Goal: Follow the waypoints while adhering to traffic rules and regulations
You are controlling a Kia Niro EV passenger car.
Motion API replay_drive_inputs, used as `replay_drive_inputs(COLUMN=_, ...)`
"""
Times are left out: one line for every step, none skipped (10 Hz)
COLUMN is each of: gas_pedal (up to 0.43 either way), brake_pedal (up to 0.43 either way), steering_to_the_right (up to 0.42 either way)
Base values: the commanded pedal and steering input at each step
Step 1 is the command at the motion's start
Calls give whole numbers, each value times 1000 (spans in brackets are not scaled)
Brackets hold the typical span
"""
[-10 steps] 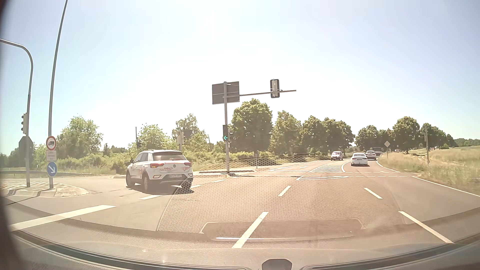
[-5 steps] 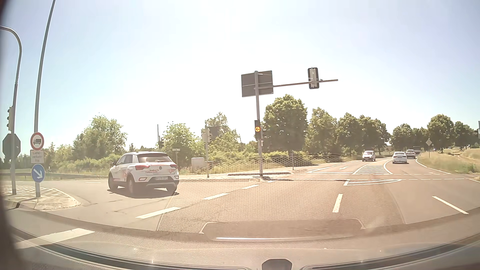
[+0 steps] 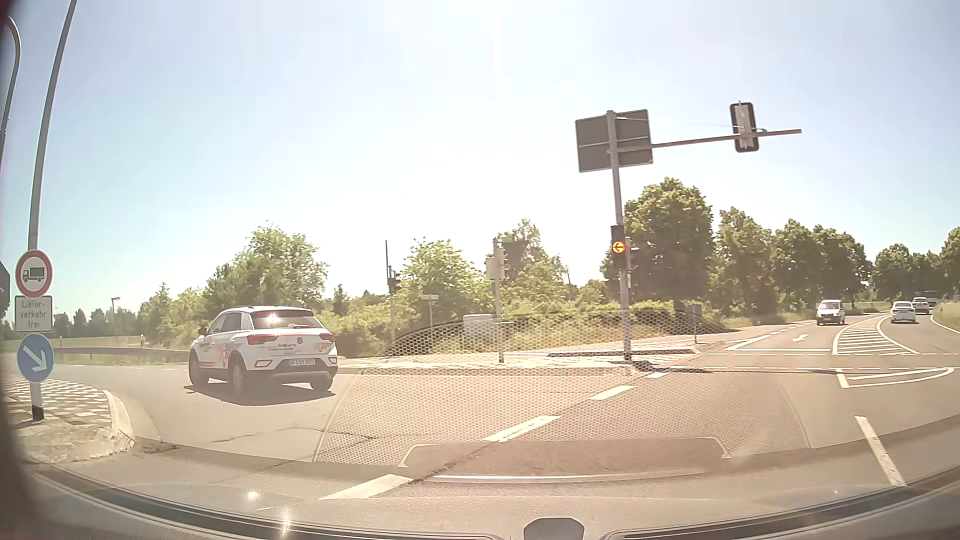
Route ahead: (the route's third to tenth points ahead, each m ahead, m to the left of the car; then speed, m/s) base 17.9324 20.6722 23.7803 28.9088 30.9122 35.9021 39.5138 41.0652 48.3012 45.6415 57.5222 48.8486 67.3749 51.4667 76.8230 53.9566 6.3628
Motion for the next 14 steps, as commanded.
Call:
replay_drive_inputs(gas_pedal=79, brake_pedal=30, steering_to_the_right=-236)
replay_drive_inputs(gas_pedal=79, brake_pedal=30, steering_to_the_right=-246)
replay_drive_inputs(gas_pedal=79, brake_pedal=30, steering_to_the_right=-257)
replay_drive_inputs(gas_pedal=79, brake_pedal=24, steering_to_the_right=-266)
replay_drive_inputs(gas_pedal=67, brake_pedal=30, steering_to_the_right=-278)
replay_drive_inputs(gas_pedal=67, brake_pedal=30, steering_to_the_right=-286)
replay_drive_inputs(gas_pedal=67, brake_pedal=30, steering_to_the_right=-290)
replay_drive_inputs(gas_pedal=67, brake_pedal=24, steering_to_the_right=-298)
replay_drive_inputs(gas_pedal=67, brake_pedal=30, steering_to_the_right=-302)
replay_drive_inputs(gas_pedal=67, brake_pedal=30, steering_to_the_right=-304)
replay_drive_inputs(gas_pedal=67, brake_pedal=24, steering_to_the_right=-307)
replay_drive_inputs(gas_pedal=67, brake_pedal=24, steering_to_the_right=-309)
replay_drive_inputs(gas_pedal=67, brake_pedal=30, steering_to_the_right=-309)
replay_drive_inputs(gas_pedal=67, brake_pedal=30, steering_to_the_right=-309)
